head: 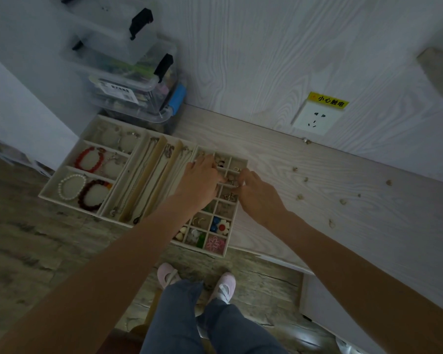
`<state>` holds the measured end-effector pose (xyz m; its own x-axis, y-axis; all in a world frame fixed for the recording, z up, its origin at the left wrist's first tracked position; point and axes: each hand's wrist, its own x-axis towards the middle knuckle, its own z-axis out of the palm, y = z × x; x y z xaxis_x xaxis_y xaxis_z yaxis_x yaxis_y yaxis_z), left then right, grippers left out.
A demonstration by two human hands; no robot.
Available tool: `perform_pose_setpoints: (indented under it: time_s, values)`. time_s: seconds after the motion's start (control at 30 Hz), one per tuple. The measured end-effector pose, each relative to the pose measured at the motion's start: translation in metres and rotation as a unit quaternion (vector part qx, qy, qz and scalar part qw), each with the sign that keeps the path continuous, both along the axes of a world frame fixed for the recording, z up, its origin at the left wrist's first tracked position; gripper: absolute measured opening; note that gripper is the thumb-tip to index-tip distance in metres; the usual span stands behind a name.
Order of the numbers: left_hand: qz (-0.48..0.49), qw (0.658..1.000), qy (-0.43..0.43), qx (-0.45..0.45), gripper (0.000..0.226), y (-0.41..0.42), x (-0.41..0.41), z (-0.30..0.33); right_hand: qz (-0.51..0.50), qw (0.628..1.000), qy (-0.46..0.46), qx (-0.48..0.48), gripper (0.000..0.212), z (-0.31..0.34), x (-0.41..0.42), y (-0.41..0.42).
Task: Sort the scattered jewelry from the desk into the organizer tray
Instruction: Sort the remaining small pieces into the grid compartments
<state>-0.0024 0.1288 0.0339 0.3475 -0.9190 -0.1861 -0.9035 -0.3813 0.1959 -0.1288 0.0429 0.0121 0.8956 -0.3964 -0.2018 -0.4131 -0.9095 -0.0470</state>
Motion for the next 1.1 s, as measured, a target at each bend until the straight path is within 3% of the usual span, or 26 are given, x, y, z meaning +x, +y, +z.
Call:
perform_pose_setpoints:
  time_s: [0.4, 0.63, 0.87, 1.1]
  values:
    - [-0.005, 1.0, -0.017, 0.002, 0.034, 0.0, -0.002, 0.0, -0.003, 1.0, 0.004, -0.001, 0.027, 0.004, -0.002, -0.001]
    - [-0.007, 1.0, -0.02, -0.015, 0.028, -0.008, -0.003, 0.002, -0.007, 0.997, -0.07, 0.035, 0.035, 0.009, -0.007, -0.014]
    - [-0.021, 0.999, 0.009, -0.032, 0.029, -0.051, -0.009, 0.019, -0.151, 0.97, -0.153, 0.111, 0.033, 0.015, -0.028, -0.071]
    - [-0.062, 0.987, 0.147, -0.018, 0.042, -0.134, -0.036, 0.011, -0.28, 0.945, -0.107, 0.129, 0.054, -0.006, -0.054, -0.148]
